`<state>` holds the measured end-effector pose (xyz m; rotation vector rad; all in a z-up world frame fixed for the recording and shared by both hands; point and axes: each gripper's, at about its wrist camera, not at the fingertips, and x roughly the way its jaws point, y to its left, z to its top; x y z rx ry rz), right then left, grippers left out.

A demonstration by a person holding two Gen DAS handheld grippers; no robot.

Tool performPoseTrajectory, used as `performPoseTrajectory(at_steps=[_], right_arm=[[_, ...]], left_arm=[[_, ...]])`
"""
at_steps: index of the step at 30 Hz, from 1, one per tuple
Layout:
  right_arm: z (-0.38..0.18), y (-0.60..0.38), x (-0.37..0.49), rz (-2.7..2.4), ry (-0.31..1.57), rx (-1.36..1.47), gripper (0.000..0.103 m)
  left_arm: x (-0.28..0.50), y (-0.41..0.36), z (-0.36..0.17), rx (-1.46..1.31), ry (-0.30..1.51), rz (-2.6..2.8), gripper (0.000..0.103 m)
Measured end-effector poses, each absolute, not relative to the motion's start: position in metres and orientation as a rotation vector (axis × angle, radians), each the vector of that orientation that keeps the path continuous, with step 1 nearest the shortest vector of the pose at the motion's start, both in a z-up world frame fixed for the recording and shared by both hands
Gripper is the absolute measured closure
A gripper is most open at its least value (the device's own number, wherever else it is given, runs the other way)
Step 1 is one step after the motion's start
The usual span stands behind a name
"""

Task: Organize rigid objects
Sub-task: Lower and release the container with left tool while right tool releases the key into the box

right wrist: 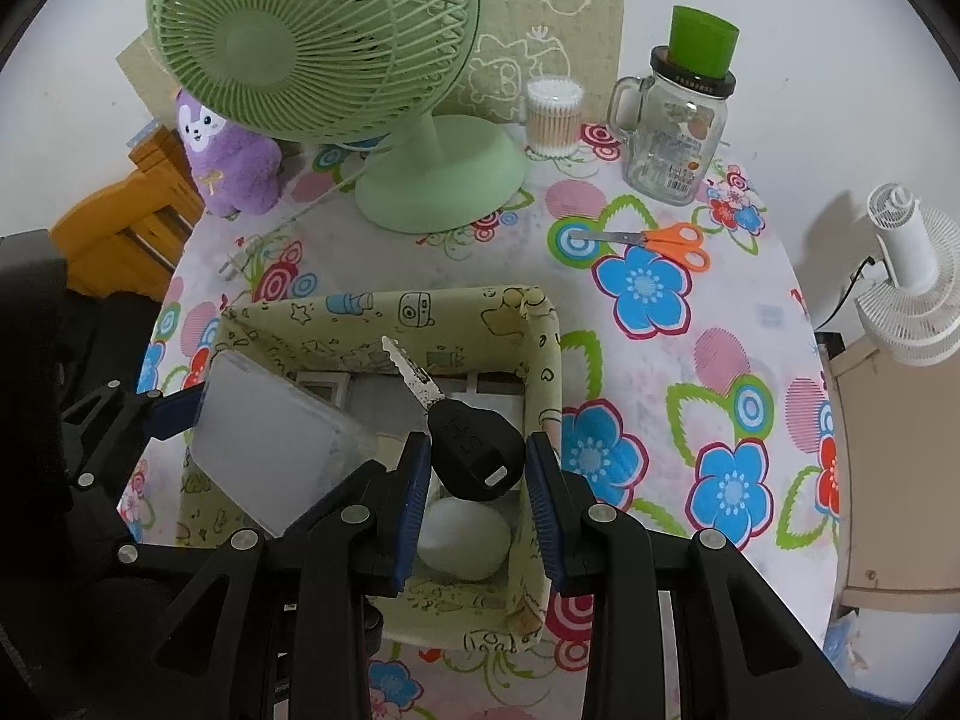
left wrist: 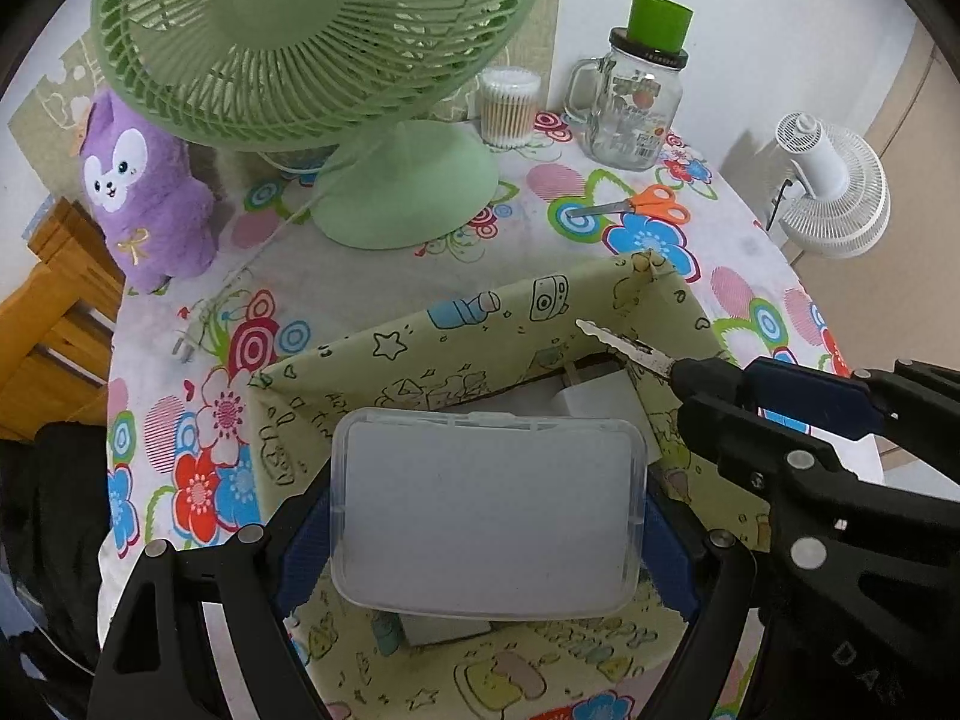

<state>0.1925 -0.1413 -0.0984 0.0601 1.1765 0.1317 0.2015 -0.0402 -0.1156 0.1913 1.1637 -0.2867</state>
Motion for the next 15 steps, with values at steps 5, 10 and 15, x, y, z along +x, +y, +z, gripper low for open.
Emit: performPoseTrajectory(at_steps=[5, 10, 15], right_arm=[[-0.100, -0.143, 0.197, 0.132, 1.175, 0.066, 0.068], [-0.102, -0.145, 0.202, 0.140, 1.179, 0.057, 0.068], [-0.106, -0.148, 0.205, 0.142, 1.188, 0.052, 0.068]], left_arm=[[0.209, -0.042, -0.122, 0.156, 1.173, -0.290, 0.015], [0.216, -0.048, -0.130, 0.151, 1.179, -0.300, 0.014], [0.221, -0.052, -0.138, 0.157, 1.178, -0.300, 0.014]])
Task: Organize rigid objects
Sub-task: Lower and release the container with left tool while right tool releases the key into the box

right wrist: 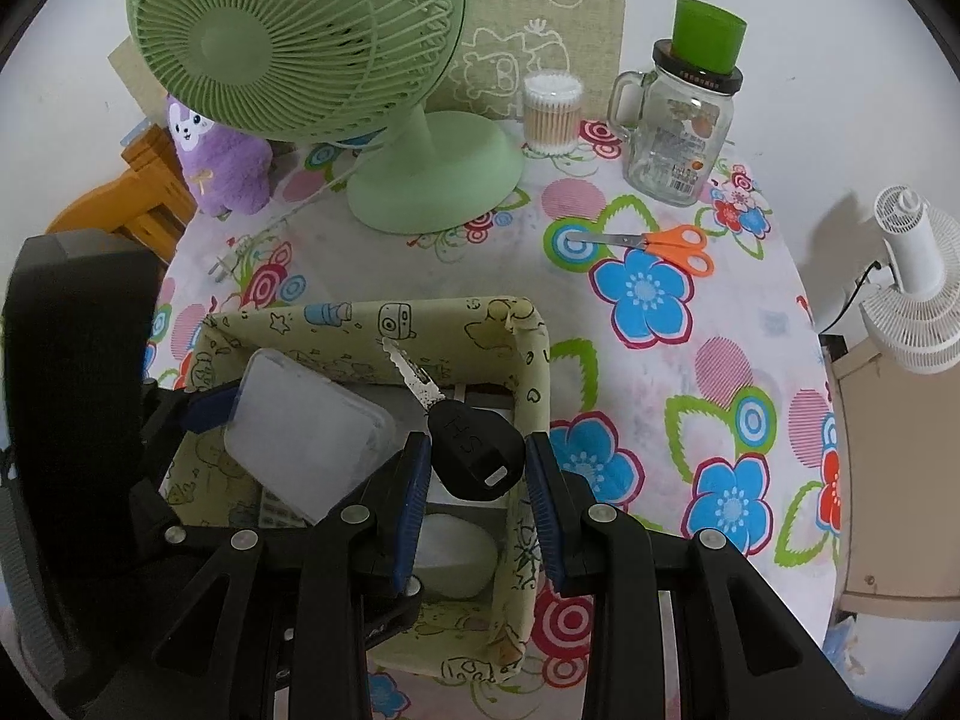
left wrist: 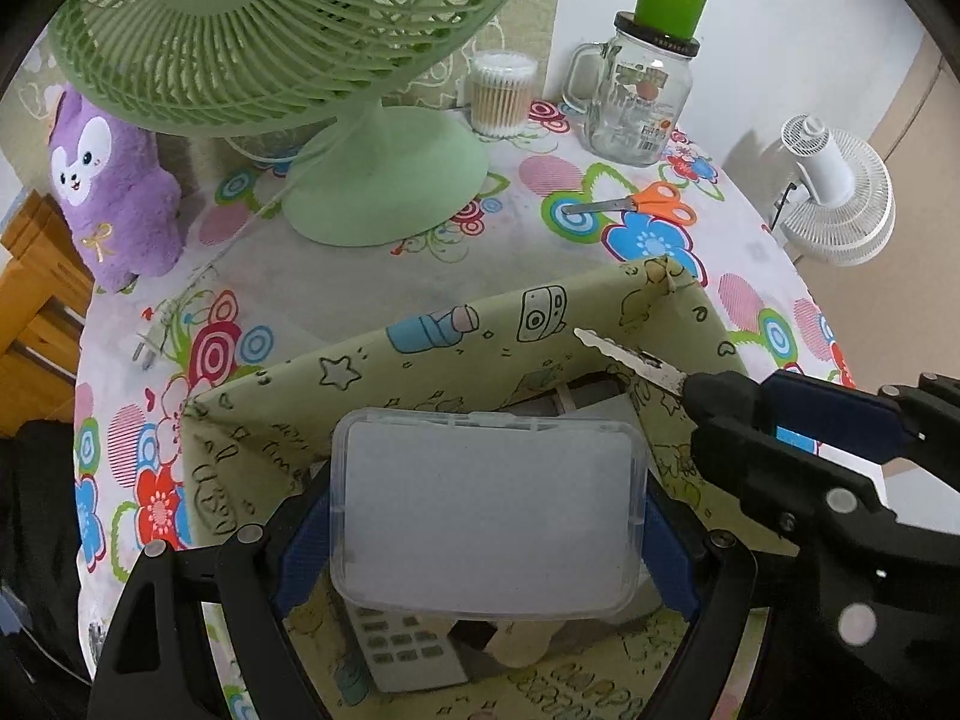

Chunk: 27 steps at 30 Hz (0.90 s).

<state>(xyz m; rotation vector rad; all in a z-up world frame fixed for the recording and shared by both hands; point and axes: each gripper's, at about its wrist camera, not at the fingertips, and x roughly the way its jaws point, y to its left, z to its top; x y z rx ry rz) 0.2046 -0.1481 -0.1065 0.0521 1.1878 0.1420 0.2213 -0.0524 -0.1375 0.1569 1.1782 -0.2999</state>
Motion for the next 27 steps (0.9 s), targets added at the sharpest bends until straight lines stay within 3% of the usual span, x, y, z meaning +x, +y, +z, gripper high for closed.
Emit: performPoseTrajectory(at_steps=[10, 15, 27], right_arm=[[-0.110, -0.152, 0.209, 0.147, 1.190, 0.033, 0.068], [-0.111, -0.153, 0.211, 0.154, 1.190, 0.035, 0.068], [-0.104, -0.142, 0.209, 0.188, 1.173, 0.025, 0.068]], left_arm=[[0.230, -0.058, -0.149, 0.153, 1.175, -0.283, 0.013], [0.229, -0.057, -0.145, 0.161, 1.170, -0.276, 0.004], [0.210, -0.041, -0.125, 0.186, 1.158, -0.236, 0.003]])
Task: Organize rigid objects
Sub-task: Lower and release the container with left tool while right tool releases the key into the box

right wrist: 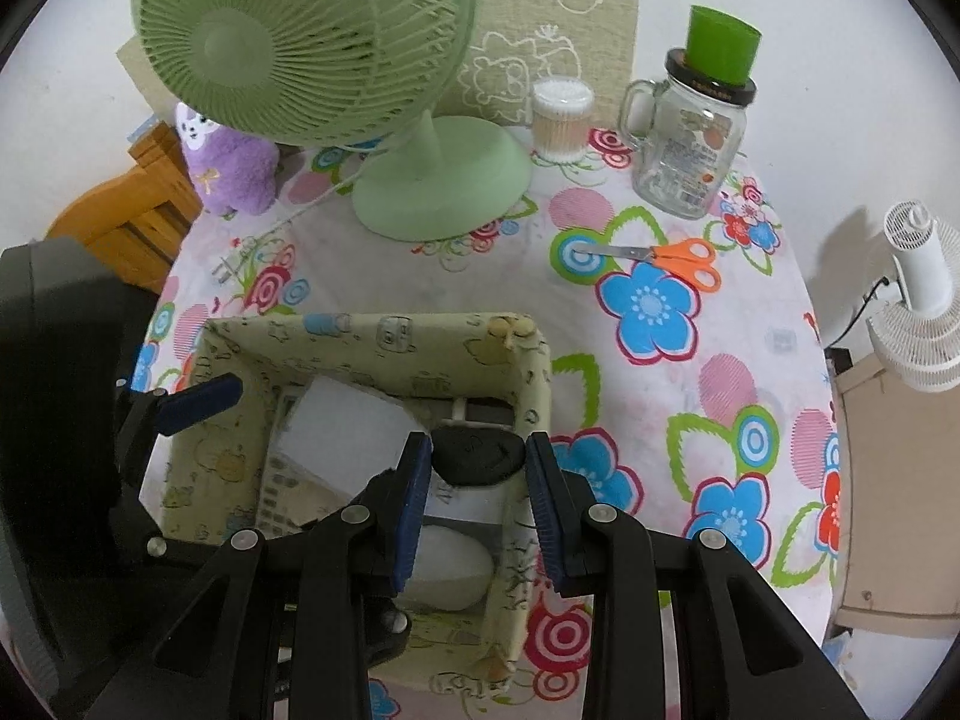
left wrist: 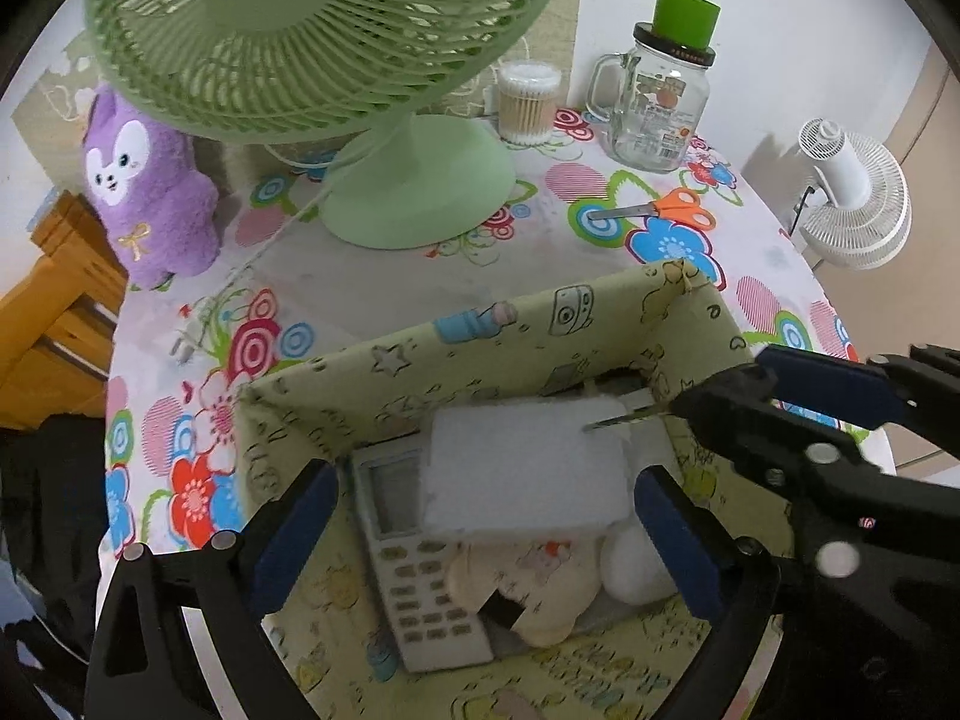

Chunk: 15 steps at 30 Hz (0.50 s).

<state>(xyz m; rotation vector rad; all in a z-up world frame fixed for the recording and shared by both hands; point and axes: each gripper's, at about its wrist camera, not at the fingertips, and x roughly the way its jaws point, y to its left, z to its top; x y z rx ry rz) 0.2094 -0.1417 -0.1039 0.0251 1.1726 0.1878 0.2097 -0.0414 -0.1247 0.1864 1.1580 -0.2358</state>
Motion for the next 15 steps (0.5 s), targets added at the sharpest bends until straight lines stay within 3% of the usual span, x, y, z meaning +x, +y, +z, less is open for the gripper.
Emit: performPoseTrajectory(at_steps=[15], right_arm=[[-0.127, -0.109, 0.192, 0.254, 1.258, 0.004, 0.067]], left_arm=[[0.178, -0.027, -0.130, 0.220, 1.197, -0.246, 0.003]])
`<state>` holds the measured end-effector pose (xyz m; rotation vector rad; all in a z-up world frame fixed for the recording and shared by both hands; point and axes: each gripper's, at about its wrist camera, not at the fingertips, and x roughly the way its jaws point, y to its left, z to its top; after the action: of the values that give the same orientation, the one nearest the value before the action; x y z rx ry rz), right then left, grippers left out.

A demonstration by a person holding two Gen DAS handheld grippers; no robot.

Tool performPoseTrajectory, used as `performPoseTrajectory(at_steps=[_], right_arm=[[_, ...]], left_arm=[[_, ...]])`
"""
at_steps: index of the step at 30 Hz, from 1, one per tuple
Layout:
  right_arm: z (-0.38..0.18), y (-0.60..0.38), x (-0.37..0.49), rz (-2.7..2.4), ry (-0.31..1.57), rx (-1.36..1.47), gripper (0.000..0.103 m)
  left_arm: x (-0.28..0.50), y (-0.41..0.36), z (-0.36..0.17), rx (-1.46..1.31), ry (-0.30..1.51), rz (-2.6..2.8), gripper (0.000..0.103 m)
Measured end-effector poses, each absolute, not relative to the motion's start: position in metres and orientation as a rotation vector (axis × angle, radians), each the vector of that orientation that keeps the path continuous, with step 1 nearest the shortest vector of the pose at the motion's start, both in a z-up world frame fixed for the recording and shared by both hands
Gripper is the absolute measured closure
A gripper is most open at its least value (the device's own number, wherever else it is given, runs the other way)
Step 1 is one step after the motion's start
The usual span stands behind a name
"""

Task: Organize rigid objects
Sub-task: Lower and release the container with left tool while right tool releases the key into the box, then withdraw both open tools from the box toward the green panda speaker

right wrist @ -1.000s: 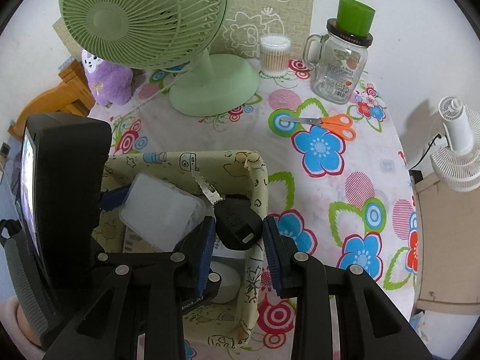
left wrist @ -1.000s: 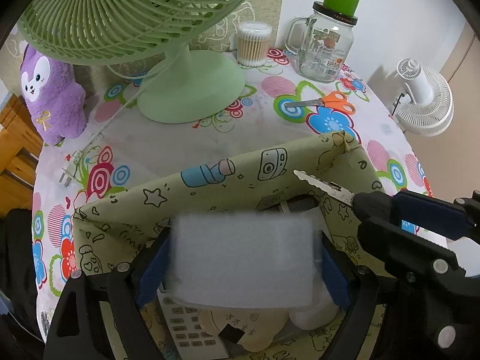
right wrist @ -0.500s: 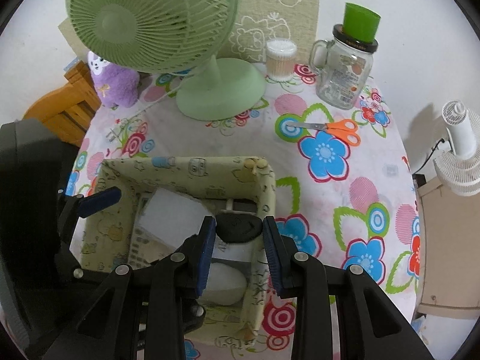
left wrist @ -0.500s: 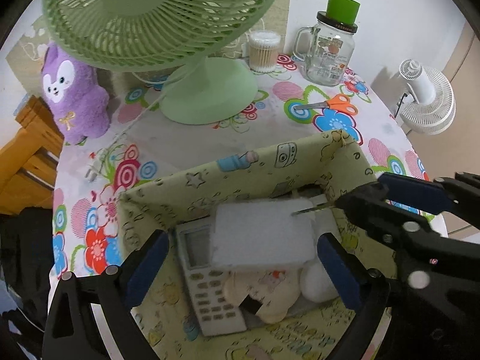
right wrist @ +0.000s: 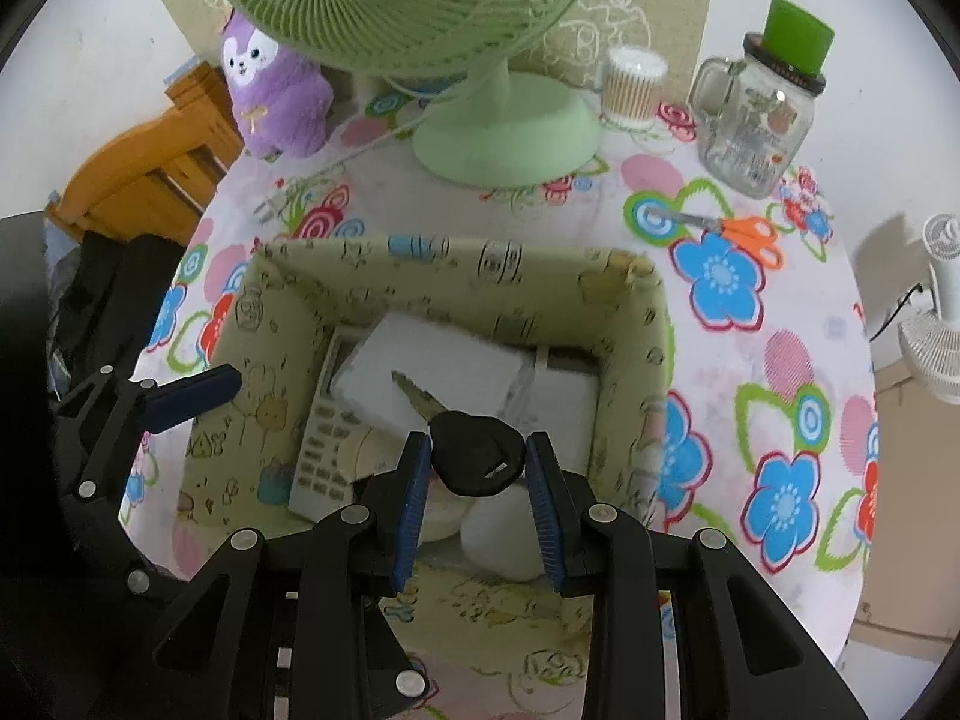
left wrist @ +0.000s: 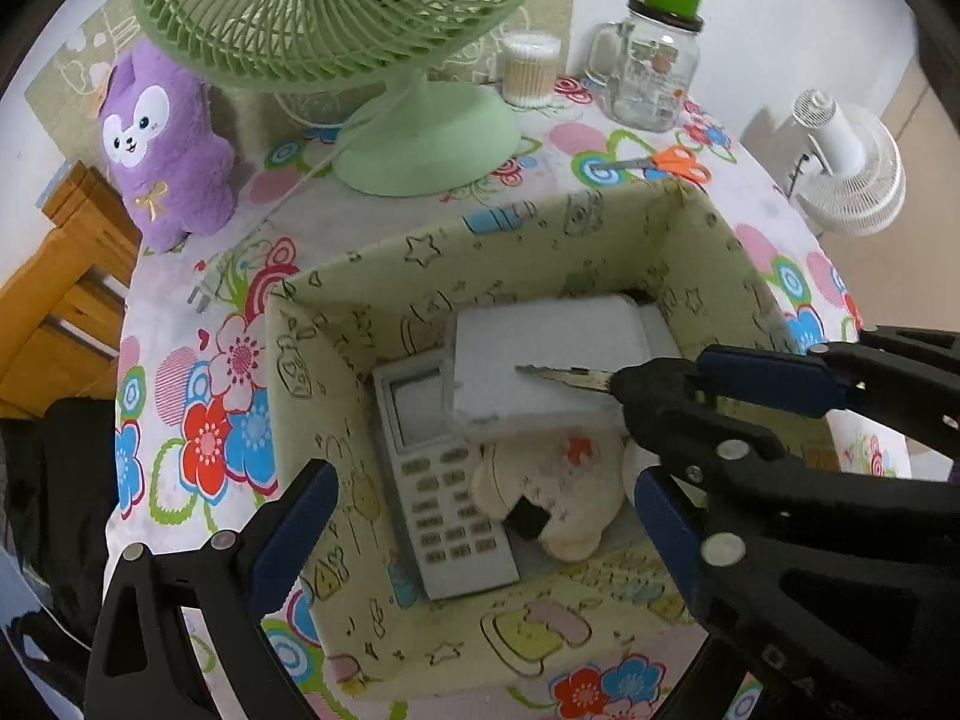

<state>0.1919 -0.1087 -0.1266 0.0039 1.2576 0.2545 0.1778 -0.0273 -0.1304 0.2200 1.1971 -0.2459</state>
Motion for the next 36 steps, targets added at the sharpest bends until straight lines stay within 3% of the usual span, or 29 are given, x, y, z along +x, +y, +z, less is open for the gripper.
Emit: performPoseTrajectory(at_steps=[4, 6, 9, 36], right_arm=[[-0.131, -0.110, 0.186, 0.244, 1.274, 0.030, 0.062], [-0.129, -0.113, 0.181, 0.223, 1.264, 0.047, 0.046], [-0.125, -0.116, 0.174, 0.209, 1.240, 0.077, 0.032], [-0.077, -0.108, 0.106, 0.078, 1.136, 0.102, 0.020]], left_arm=[[0.172, -0.027, -0.130, 0.220, 1.202, -0.260, 0.003], [0.169, -0.026, -0.128, 0.221, 1.200, -0.269, 0.003], [0.165, -0.025, -0.125, 0.223, 1.192, -0.278, 0.003], [0.113, -0.010, -0.082, 0.267, 1.115, -0.359, 0.003]])
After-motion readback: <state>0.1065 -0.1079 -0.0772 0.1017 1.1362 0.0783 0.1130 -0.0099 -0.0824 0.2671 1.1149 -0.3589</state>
